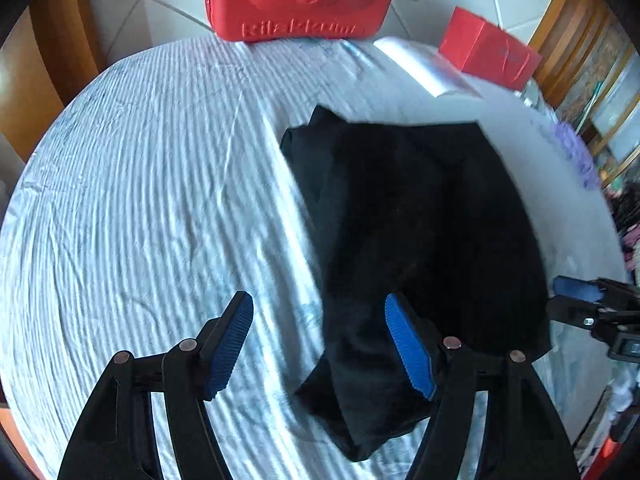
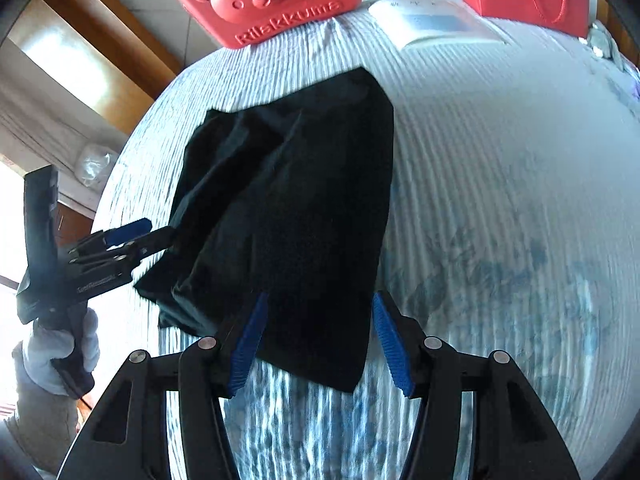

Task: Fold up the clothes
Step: 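Move both grippers to the folded T-shirt bundle, then grasp the folded T-shirt bundle with the right gripper while the left gripper grasps it too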

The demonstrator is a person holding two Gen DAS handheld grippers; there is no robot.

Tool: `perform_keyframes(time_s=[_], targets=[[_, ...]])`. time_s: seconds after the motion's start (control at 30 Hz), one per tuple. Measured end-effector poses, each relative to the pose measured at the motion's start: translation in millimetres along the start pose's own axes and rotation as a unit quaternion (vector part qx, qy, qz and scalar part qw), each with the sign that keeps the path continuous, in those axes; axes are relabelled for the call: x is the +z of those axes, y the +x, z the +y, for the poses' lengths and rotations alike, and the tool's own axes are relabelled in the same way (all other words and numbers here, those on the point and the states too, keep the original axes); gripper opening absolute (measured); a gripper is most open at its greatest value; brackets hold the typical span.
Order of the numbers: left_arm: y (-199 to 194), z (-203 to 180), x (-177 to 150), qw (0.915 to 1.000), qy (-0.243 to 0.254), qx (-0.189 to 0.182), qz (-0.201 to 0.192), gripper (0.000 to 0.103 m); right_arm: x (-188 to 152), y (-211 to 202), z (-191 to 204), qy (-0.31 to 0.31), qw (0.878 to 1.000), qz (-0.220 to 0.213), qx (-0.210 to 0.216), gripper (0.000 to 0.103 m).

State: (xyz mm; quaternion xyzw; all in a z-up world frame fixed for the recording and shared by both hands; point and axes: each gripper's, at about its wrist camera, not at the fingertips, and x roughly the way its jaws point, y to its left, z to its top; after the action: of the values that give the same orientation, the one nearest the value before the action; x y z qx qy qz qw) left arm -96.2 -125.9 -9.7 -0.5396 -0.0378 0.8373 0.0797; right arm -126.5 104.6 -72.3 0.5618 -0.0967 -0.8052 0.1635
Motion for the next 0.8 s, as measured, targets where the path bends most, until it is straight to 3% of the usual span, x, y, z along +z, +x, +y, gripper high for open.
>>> perform_keyframes(time_s=[0.07,0.23,0.5,0.8], targets=[[1.5,-1.1,7.3,0.9999,-0.002,-0.01,-0.005,0.077,11.1,3.8,-1.3,0.001,1.0,-0.006,-0.004,0.056],[27.9,-1.9,26.0,0.9993,-0.011,-0.035,0.01,0.077,32.0,12.1,-5.3,0.002,1.0,-0.011,-0.013,0.062],[57.7,-0.9,43.9,0.999,-0.01,-0.035,0.027,0.077,46.4,25.4,-22.2,0.007,1.0,-0.011,-0.008,0.062],[65.4,3.0,57.2,0.9992,0.008,-0.034,0.017,0.08,62.8,37.9,-26.4,-0.002,1.0,-0.023,0.014,0.064]])
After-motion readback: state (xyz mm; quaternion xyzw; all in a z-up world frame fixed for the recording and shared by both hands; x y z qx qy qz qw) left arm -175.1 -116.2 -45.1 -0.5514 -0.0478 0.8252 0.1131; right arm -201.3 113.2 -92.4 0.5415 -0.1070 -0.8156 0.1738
